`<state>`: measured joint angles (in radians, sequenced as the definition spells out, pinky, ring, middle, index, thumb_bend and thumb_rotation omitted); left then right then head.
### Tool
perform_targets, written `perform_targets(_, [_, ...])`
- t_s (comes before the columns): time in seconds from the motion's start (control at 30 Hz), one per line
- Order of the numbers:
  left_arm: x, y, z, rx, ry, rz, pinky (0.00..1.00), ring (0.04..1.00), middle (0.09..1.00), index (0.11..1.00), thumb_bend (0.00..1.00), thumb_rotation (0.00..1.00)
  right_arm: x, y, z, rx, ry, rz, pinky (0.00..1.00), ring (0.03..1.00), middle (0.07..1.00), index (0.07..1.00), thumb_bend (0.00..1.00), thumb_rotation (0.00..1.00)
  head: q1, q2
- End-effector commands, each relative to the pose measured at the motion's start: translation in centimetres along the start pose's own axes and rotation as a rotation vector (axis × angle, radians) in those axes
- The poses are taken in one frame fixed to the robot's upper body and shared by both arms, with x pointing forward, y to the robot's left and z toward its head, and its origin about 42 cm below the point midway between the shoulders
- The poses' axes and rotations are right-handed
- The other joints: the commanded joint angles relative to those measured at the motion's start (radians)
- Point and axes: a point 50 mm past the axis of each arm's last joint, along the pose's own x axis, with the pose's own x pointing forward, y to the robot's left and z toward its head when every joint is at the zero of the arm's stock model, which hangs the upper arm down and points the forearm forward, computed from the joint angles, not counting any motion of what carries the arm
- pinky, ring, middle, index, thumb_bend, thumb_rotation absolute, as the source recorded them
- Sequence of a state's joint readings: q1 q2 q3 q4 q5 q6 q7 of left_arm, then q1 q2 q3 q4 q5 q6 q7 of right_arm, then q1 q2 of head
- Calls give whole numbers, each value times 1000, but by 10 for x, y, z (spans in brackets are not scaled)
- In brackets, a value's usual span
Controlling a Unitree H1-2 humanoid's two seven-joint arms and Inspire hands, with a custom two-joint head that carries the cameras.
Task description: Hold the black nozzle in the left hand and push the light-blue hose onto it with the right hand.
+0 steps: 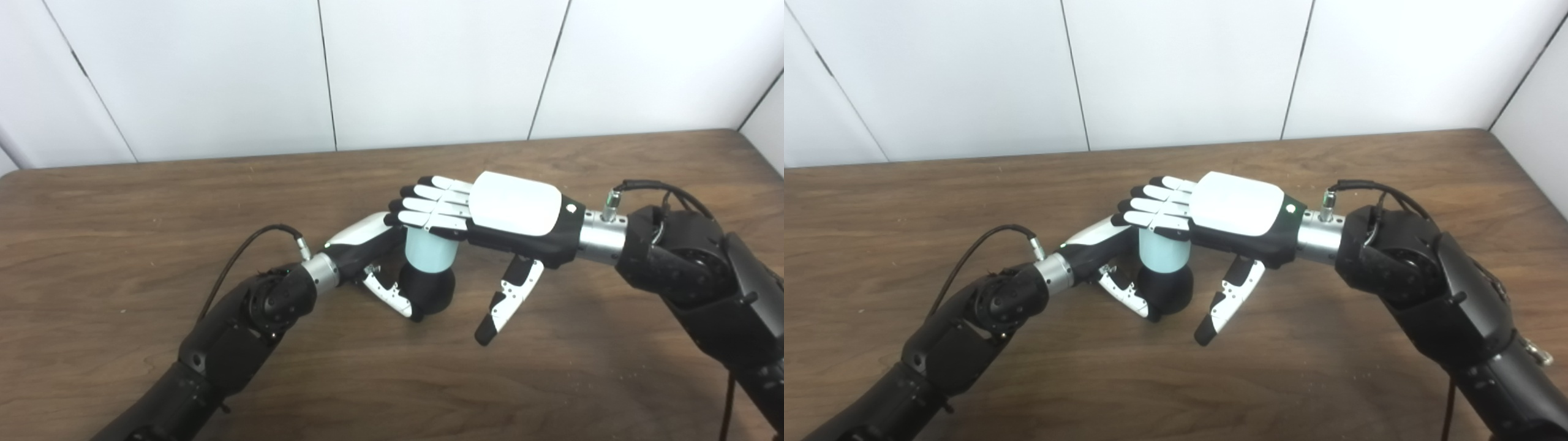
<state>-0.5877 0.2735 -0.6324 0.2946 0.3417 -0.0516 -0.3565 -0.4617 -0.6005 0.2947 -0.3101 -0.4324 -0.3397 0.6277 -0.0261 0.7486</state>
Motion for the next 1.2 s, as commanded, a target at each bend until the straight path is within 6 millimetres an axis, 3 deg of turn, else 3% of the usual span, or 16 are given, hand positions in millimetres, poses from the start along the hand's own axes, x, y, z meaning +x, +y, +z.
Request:
perform_targets(0.0, [-17,-49,-35,-41,173,-215,1000,1000,943,480,525,63,-5,12,1,12,21,67,1000,1000,1000,1000,771,809,-1,1])
perform_targets(0.27, [-17,-48,-36,-43,166,-211,1000,1000,943,480,525,63,-6,28,10,83,26,76,1000,1000,1000,1000,773,812,2,2])
perform_targets(0.83, [-16,-47,-35,-30,173,-214,1000,1000,937,481,524,62,1,17,17,-77,-125,95,1000,1000,1000,990,770,826,-2,1])
perform_targets(0.97, [-17,-47,-35,-29,172,-215,1000,1000,941,480,525,62,0,-1,12,-21,-31,-26,1000,1000,1000,992,760,817,-2,1])
perform_targets(1.17, [-17,-49,-36,-33,170,-217,1000,1000,941,480,524,62,1,-29,13,-37,31,-182,1000,1000,1000,973,720,726,-5,-1])
